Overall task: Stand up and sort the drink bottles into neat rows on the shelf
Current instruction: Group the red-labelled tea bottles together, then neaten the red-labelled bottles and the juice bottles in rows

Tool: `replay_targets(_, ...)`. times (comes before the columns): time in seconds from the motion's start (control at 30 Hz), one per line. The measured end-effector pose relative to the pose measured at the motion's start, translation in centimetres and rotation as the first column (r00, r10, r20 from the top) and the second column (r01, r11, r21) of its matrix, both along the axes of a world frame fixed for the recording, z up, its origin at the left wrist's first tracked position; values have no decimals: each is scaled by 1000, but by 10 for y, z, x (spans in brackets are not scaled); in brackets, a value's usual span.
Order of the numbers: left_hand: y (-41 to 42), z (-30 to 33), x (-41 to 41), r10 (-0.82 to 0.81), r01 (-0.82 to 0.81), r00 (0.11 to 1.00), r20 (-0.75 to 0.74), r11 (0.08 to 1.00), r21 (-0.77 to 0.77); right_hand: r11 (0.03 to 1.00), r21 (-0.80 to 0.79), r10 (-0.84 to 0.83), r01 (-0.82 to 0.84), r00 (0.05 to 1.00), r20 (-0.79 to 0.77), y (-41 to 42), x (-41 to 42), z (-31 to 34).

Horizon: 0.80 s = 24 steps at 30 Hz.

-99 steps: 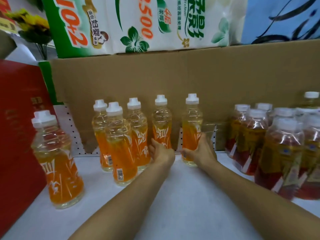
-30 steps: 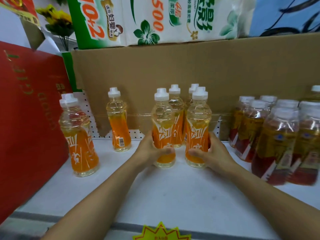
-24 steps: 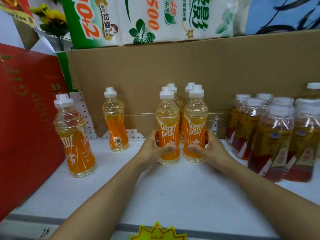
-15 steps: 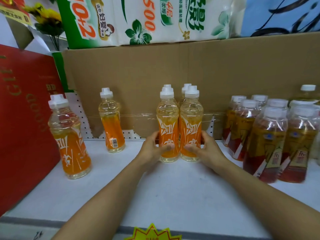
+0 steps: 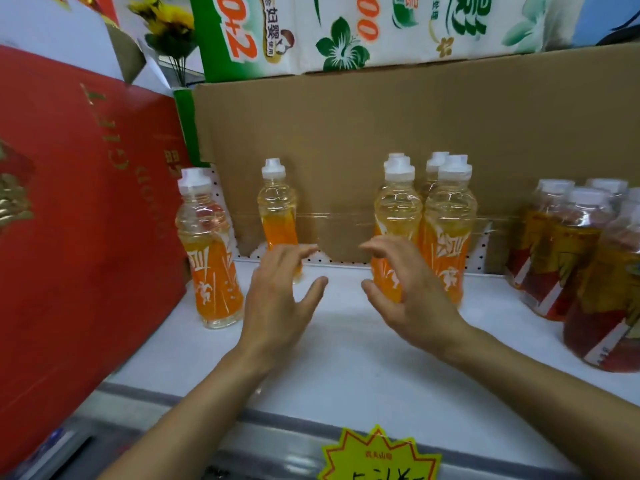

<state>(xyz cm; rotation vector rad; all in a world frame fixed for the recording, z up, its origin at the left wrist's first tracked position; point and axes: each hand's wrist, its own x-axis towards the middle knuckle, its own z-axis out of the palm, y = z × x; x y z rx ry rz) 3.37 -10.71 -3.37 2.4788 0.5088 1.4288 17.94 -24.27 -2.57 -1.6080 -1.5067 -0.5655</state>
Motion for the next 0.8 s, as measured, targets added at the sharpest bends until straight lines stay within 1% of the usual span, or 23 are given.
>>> replay_targets(0.03,9,0,-9,71,-78,994,84,994,74,998,-60,26,-28,999,-26,11,-7,1)
replay_targets(0.1,25,2,-25,199,-235,956,215,960,153,986,-154,48,-70,989,-141,34,-17,1)
replay_targets(0.13,32,3,-33,252,-299,931,264,941,156,979,-186,44,-84,977,-210,47,-21,1)
replay_targets(0.17,39,3,-40,294,-342,907,300,932,121,973,-213,30,-92,960,-280,60,-24,2)
replay_targets(0.2,45,3,-46,330,-361,888,319,932,42,966,-239,7,-96,938,-346,73,-26,2)
replay_targets(0.23,53,0,-50,356,-349,882,307,934,-82,959,-267,-21,-97,913,-407,86,-28,3)
replay_targets(0.27,60,-3,-51,366,-305,893,263,920,-246,951,-292,-52,-99,883,-466,99,-31,3)
replay_targets(0.3,68,-4,-52,350,-242,915,201,875,-418,944,-313,-81,-101,851,-519,112,-32,2)
replay_targets(0.33,76,-5,-52,309,-174,939,149,805,-568,941,-323,-105,-103,817,-566,125,-32,2)
replay_targets(0.37,82,-6,-52,251,-103,960,122,725,-680,940,-323,-122,-106,782,-611,138,-32,3)
replay_targets(0.4,86,-8,-51,196,-38,973,120,655,-755,943,-313,-131,-109,745,-654,149,-31,3)
replay_targets(0.43,88,-9,-51,156,13,979,135,607,-794,948,-298,-136,-109,710,-691,160,-30,5)
replay_targets(0.47,90,-12,-50,133,49,979,156,586,-809,952,-286,-139,-109,680,-720,171,-29,6)
replay_targets(0.57,94,-19,-49,101,104,976,195,569,-815,963,-249,-133,-101,624,-770,202,-30,6)
replay_targets(0.63,96,-22,-49,85,127,974,210,562,-817,974,-218,-142,-60,590,-795,217,-33,4)
replay_targets(0.7,98,-24,-49,74,137,974,215,561,-817,977,-215,-168,-10,589,-791,224,-32,2)
replay_targets(0.8,97,-23,-50,62,147,974,217,554,-819,969,-247,-176,-24,634,-753,212,-26,0)
